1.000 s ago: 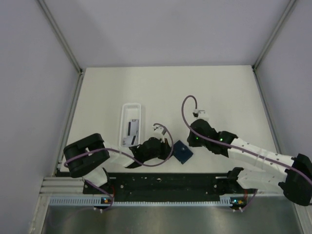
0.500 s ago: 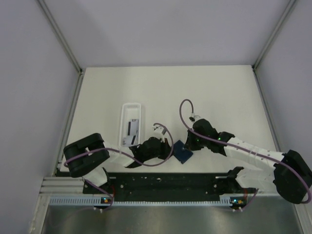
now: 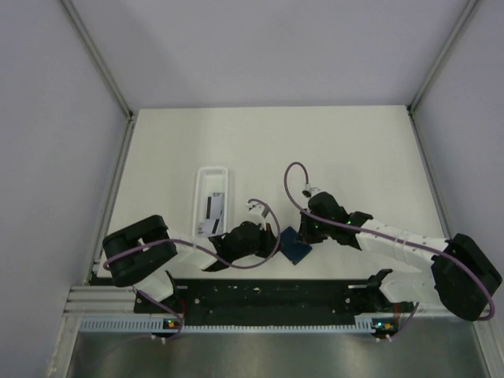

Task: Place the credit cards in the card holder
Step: Close the card holder at the center of the board.

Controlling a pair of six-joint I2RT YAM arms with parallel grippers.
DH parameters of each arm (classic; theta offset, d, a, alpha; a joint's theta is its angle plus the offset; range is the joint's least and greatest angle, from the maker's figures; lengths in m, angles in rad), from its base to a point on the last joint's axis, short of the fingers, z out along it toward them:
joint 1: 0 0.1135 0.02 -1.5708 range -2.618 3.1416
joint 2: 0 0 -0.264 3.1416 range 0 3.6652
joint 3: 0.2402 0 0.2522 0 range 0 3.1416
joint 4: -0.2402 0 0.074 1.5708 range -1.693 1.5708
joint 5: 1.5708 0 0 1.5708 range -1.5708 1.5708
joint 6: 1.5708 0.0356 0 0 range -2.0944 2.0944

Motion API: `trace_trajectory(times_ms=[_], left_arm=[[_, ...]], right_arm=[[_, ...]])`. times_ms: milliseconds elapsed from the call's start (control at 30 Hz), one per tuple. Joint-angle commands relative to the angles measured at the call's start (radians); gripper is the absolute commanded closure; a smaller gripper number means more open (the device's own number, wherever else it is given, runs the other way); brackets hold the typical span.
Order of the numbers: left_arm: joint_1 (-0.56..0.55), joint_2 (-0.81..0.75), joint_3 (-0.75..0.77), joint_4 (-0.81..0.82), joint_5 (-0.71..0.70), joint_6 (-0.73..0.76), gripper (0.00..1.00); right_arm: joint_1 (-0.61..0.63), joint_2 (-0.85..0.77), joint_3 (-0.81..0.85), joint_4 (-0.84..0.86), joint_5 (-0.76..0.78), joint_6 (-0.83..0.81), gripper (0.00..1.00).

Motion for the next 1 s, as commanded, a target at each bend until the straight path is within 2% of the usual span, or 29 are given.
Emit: trace_trajectory(times_ms=[0,967], left_arm=[[-0.003,0.022,0.016,-0.053,0.02,0.006,1.0],[-0.003,0.011,0.007,-0.056,0.014,0.006,1.0]], right_arm=[[-0.008,0.02,0.004,0.039,0.011,-0.018,1.0],[-0.008,0.098,-0.009,0.061,-0.019,-0.038,1.0]])
